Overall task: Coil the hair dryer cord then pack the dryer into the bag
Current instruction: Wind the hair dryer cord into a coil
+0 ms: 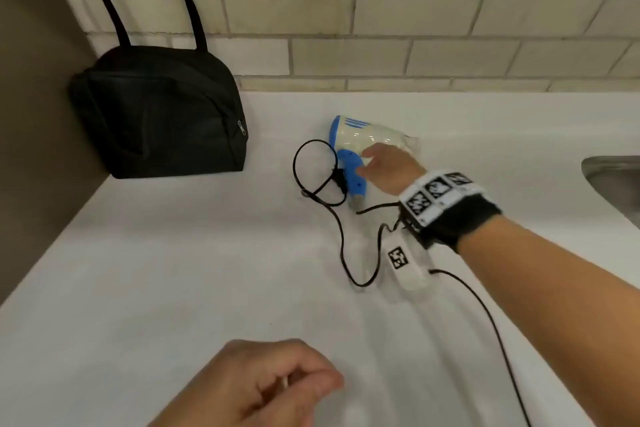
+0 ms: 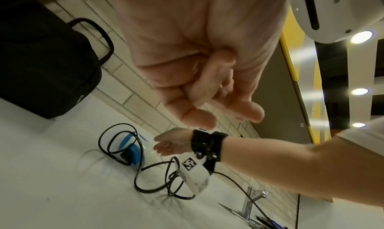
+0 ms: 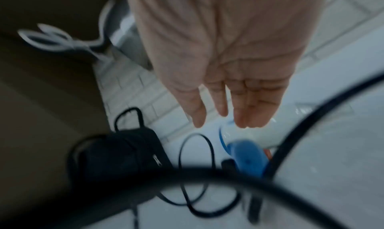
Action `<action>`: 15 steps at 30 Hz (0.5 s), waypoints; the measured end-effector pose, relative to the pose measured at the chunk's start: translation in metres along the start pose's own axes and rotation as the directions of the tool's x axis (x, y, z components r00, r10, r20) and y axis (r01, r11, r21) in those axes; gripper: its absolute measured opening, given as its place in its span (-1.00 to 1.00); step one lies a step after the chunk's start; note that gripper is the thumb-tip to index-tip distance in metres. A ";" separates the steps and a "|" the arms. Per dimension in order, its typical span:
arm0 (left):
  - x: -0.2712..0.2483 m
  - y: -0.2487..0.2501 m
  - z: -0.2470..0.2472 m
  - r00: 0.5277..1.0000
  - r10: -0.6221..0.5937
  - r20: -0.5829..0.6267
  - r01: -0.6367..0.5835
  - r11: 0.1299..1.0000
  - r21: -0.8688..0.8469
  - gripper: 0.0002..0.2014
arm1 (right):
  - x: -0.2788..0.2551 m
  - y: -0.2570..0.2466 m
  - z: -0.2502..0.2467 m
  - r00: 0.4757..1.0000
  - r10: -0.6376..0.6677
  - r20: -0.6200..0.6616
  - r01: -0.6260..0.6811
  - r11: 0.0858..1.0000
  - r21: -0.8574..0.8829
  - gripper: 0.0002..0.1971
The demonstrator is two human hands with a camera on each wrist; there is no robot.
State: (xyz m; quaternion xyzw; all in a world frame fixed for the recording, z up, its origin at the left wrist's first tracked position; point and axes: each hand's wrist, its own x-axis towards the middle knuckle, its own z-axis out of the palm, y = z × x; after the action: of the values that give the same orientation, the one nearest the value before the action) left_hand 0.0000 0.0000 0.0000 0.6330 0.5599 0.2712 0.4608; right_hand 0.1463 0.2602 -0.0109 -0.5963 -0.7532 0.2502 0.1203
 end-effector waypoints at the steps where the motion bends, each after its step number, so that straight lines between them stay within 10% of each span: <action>1: 0.002 -0.001 0.001 0.999 -0.026 0.035 0.027 0.999 -0.023 -0.40 | 0.008 -0.002 0.008 0.998 0.040 0.039 -0.039 0.999 -0.032 -0.50; 9: 0.022 -0.013 -0.015 0.995 -0.003 -0.103 -0.009 0.992 -0.123 -0.52 | 0.042 0.016 0.051 0.967 0.224 0.120 -0.215 0.973 -0.079 -0.43; 15: 0.077 -0.009 -0.006 0.954 0.014 -0.301 -0.118 0.936 -0.331 -0.73 | 0.005 0.019 0.028 0.951 0.139 0.276 -0.263 0.835 0.484 -0.85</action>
State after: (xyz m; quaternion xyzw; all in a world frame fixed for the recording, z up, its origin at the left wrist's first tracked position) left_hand 0.0081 0.0748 -0.0190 0.5137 0.5442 0.4714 0.4666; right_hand 0.1472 0.2616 -0.0453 -0.5854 -0.6002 0.5209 0.1602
